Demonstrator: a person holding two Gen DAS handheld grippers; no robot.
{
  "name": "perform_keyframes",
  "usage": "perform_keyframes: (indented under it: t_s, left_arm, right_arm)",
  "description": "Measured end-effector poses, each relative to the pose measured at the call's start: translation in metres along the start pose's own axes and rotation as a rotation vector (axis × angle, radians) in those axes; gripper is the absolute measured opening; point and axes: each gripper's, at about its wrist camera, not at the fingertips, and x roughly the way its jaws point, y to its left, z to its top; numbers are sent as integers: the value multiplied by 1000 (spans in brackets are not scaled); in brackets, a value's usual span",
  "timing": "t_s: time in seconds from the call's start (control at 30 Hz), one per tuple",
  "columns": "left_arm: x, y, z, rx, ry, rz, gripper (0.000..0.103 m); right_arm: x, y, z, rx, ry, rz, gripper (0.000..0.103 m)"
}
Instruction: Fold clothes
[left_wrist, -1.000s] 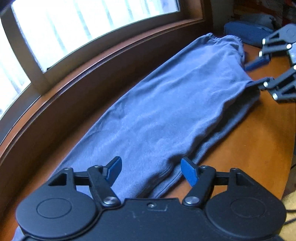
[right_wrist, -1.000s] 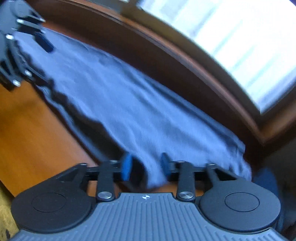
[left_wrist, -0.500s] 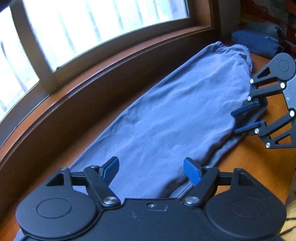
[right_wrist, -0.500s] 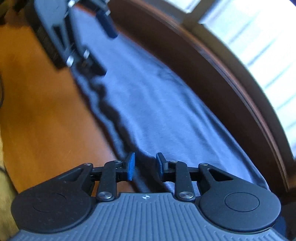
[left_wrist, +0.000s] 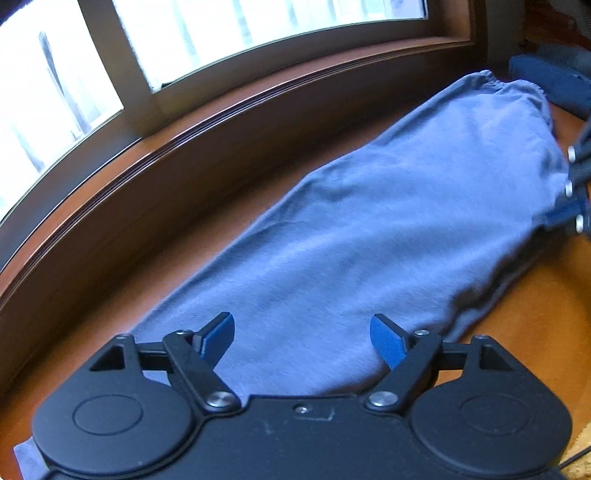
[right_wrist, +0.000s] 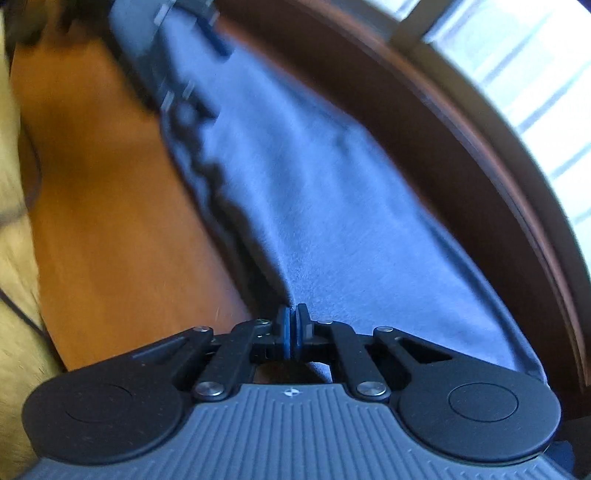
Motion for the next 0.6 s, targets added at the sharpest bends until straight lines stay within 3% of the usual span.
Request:
perform_keyframes:
  t_s: [0.1, 0.17, 0.23, 0.37, 0.47, 0.57, 0.6]
  left_arm:
    - [2, 5, -1, -4, 15, 11, 80]
    - [6, 11, -4, -12, 43, 22, 80]
    - [11, 19, -10, -27, 84, 37, 84]
    - [11, 35, -20, -99, 138, 21, 91]
    - [11, 41, -23, -132, 167, 24, 96]
    - [8, 38, -24, -102, 174, 51, 99]
    - [7, 37, -25, -82, 172, 62, 102]
  right_arm:
    - [9, 12, -1, -75, 7, -34, 6]
    - [3, 10, 2, -95, 18, -17, 15]
    - [-9, 4, 7, -33, -23, 8, 21]
    - [-16, -21, 20, 222, -190, 17, 41]
    - [9, -34, 28, 424, -224, 24, 40]
    - [24, -19, 28, 497, -175, 77, 25]
    - [21, -7, 27, 495, -176, 82, 25]
